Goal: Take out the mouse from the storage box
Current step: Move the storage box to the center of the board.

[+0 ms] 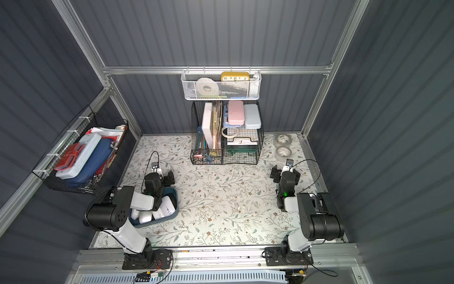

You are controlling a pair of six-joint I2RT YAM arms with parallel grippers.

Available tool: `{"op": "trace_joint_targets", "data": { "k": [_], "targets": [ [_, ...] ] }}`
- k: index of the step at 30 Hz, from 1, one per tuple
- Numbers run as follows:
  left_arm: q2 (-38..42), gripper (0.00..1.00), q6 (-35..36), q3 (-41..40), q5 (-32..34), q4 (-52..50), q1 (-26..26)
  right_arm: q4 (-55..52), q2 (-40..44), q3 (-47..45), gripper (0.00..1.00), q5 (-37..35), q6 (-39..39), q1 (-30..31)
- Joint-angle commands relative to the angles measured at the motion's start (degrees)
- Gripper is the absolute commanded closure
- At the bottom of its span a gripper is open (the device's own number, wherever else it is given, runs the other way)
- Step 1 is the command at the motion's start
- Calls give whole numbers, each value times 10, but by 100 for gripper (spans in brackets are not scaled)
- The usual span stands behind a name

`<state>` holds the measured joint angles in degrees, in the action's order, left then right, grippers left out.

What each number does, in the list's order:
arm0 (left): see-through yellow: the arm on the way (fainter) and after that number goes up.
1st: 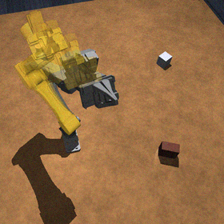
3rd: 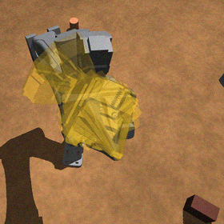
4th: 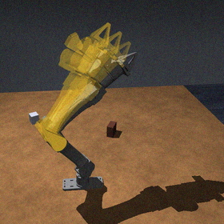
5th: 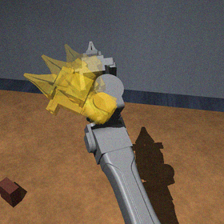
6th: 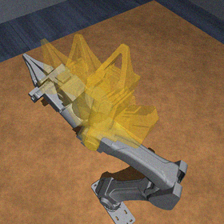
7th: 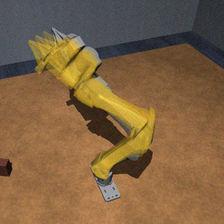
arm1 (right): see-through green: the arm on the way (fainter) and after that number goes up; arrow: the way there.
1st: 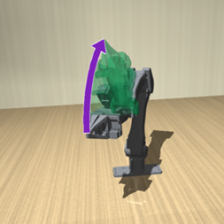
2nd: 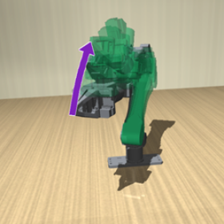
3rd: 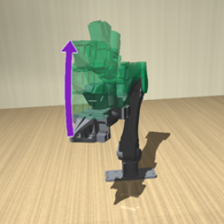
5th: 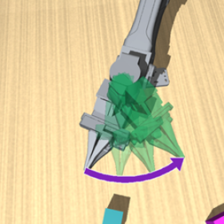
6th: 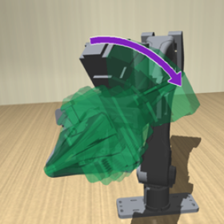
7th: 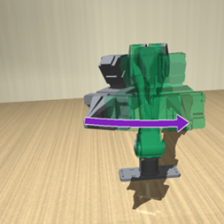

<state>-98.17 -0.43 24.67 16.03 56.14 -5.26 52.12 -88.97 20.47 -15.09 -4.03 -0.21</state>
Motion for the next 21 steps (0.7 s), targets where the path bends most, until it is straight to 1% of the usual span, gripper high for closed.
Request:
{"op": "trace_joint_targets", "data": {
  "k": [1, 9, 13, 17, 19, 20, 21],
  "targets": [
    [5, 1, 8, 5, -8, -1, 2, 4, 7, 9, 1, 28, -8, -1],
    [5, 1, 5, 8, -9, -6, 5, 4, 7, 9, 1, 27, -8, -1],
    [6, 1, -10, 15, -15, -23, 19, 4, 7, 9, 1, 27, -8, -1],
    [10, 1, -16, 10, 16, -17, 18, 4, 7, 9, 1, 27, -8, -1],
    [23, 1, -17, 4, 17, -21, 17, 8, 9, 7, 1, 32, -8, 0],
    [32, 1, -13, 0, 15, -18, 17, 9, 9, 5, 1, 66, 7, 0],
    [45, 0, -4, -6, 13, -14, 12, 11, 10, 4, 1, 128, 34, 1]
  ]
}}
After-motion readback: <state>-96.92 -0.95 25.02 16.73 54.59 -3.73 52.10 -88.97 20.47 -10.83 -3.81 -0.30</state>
